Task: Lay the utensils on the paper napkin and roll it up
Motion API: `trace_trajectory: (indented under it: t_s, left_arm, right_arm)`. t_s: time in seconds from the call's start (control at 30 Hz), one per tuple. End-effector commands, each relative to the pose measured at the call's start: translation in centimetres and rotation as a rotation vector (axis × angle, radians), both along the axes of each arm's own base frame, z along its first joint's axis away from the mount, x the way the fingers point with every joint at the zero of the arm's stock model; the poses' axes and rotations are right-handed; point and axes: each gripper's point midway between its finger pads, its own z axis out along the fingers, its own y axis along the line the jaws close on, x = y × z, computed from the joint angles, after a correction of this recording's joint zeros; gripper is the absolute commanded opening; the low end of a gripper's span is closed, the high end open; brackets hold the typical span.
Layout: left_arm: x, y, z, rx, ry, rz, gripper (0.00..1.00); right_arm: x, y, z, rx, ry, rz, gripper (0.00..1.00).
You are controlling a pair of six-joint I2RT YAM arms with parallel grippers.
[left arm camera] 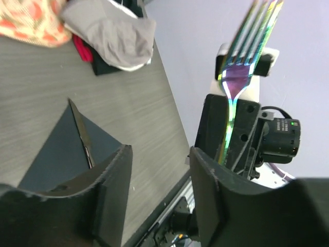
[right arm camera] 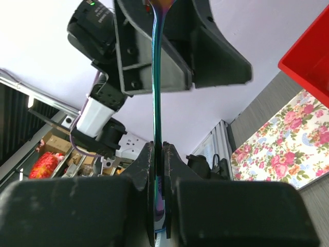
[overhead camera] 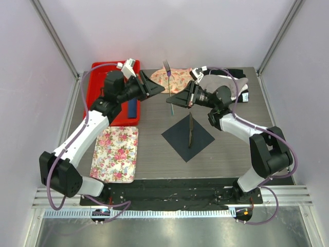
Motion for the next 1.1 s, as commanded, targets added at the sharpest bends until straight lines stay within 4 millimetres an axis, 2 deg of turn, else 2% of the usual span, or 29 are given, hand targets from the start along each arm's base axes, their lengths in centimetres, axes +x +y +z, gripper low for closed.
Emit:
trace_trajectory:
  t_s: [0.0, 0.07, 0.1, 0.13, 0.23, 0.3, 0.5, 0.67, 1.07]
  left_arm:
    - [-0.6, -1.9, 2.6, -0.05, -0.079, -0.054, 0.47]
    - [-0.9, -2.3, 2.0, -0.052, -0.064, -0.07, 0.44]
    - [-1.0, -2.3, 2.5, -0.069, -0.084, -0.074, 0.4]
    - [-1.1, -2.3, 1.9, -0.073, -0.073, -0.071, 0.39]
    - [-1.2, -2.1, 2.4, -0.105, -0.087, -0.062, 0.36]
    - [-1.2, -2.0, 2.0, -0.108, -0.068, -0.056, 0.35]
    - [-1.3, -1.6, 2.3, -0.13, -0.061, -0.049, 0.37]
    - [-1.6, -1.6, 3.4, -0.189, -0.059, -0.052, 0.41]
    - [-2.2, -2.6, 2.9, -0.196, -0.034, -0.083, 0.42]
  right_arm:
    - [-2.1, -0.4, 2.2, 0.061, -0.084, 0.036, 0.01]
    - [-2.0, -0.3, 1.8, 0.051, -0.076, 0.032, 0.01]
    - [-2.0, -0.3, 1.8, 0.051, -0.071, 0.033, 0.01]
    - [-2.0, -0.3, 1.7, 0.052, -0.07, 0.032, 0.01]
    - [-1.9, -0.2, 1.4, 0.051, -0.063, 0.027, 0.01]
    - [-1.8, -0.3, 1.4, 0.053, -0.063, 0.021, 0.01]
    - [-1.7, -0.3, 0.8, 0.054, -0.039, 0.015, 0.01]
    - [-1.5, -0.4, 0.5, 0.062, -0.016, 0.002, 0.01]
    - [-1.8, -0.2, 0.4, 0.064, -0.012, 0.01, 0.01]
